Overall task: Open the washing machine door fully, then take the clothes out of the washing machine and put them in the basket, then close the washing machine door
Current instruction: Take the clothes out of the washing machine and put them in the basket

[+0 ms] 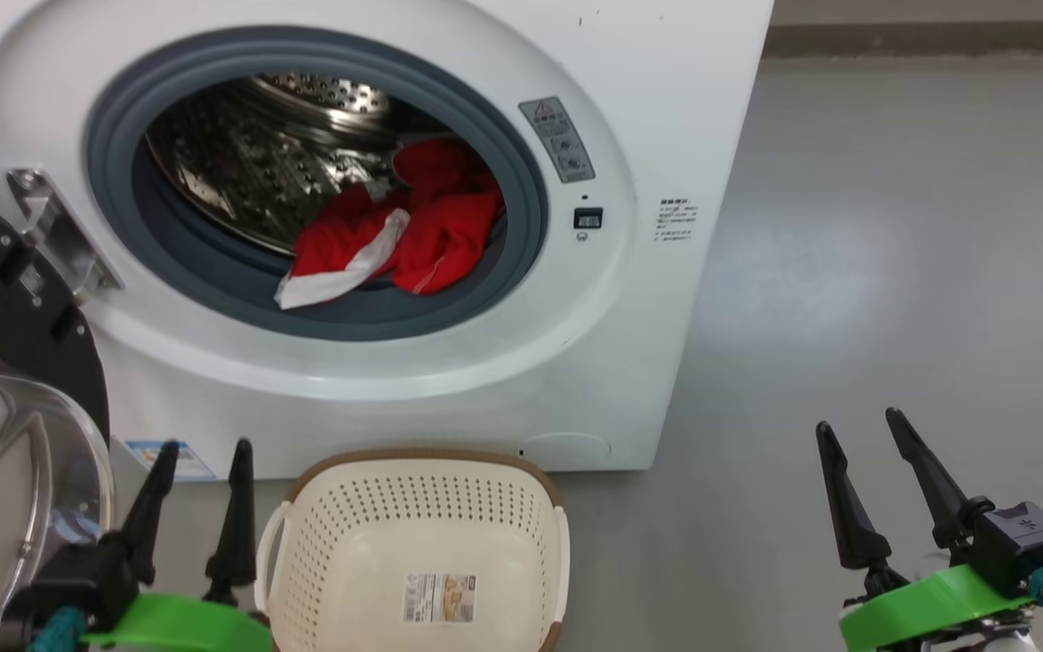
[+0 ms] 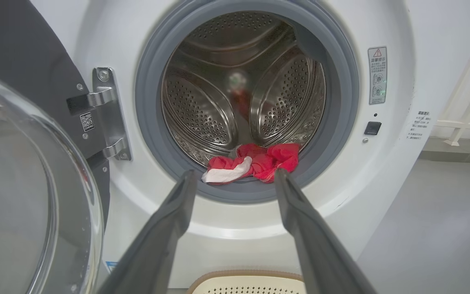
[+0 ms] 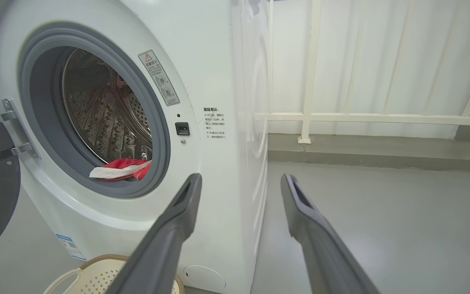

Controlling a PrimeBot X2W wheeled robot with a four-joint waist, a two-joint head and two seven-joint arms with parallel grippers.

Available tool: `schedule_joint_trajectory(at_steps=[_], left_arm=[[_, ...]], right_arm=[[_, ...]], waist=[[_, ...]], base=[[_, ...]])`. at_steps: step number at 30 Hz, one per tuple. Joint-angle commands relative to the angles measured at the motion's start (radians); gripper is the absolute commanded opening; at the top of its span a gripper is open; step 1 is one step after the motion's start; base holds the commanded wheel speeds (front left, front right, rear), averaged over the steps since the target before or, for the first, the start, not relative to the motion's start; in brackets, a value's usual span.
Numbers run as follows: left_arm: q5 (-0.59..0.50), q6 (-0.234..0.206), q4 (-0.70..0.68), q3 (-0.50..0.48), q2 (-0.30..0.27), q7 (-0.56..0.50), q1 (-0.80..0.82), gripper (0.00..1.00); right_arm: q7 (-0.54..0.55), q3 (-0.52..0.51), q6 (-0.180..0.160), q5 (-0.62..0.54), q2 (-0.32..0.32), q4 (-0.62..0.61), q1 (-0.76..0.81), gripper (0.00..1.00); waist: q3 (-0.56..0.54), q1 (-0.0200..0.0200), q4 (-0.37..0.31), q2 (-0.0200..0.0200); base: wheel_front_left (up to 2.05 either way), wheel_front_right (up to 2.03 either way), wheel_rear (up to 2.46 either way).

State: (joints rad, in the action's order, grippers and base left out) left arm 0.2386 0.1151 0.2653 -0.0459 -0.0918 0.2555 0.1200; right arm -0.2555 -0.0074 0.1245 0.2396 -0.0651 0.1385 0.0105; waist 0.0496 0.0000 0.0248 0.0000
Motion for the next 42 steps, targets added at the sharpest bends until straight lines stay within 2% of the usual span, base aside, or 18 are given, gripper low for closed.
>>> schedule_joint_trajectory(at_steps=[1, 12, 23, 33, 42], left_arm=[[0.001, 0.005, -0.019, -0.028, -0.026, -0.001, 0.051, 1.0], [-0.006, 0.004, 0.041, 0.011, -0.029, 0.001, 0.247, 1.0], [0.0, 0.004, 0.16, 0.019, -0.031, 0.006, 0.488, 1.0], [-0.012, 0.009, 0.274, 0.034, -0.07, 0.006, 0.695, 1.0], [0.02, 0.014, 0.409, 0.063, -0.096, 0.006, 0.901, 1.0]], right_arm=[[-0.006, 0.031, 0.006, 0.003, -0.019, -0.032, -0.057, 1.0], [-0.006, 0.043, 0.006, -0.005, -0.024, -0.06, -0.143, 1.0], [-0.006, 0.051, 0.006, -0.013, -0.02, -0.091, -0.203, 1.0], [-0.006, 0.051, 0.006, -0.013, -0.005, -0.104, -0.256, 1.0], [-0.006, 0.06, 0.006, -0.013, 0.005, -0.112, -0.301, 1.0]], waist=[[0.036, 0.0, 0.012, 0.0], [0.187, 0.0, 0.029, 0.0], [0.348, 0.0, 0.01, 0.0], [0.464, 0.0, -0.032, 0.0], [0.555, 0.0, -0.058, 0.0]], base=[[0.0, 0.0, 0.0], [0.0, 0.0, 0.0], [0.0, 0.0, 0.0], [0.0, 0.0, 0.0], [0.0, 0.0, 0.0]])
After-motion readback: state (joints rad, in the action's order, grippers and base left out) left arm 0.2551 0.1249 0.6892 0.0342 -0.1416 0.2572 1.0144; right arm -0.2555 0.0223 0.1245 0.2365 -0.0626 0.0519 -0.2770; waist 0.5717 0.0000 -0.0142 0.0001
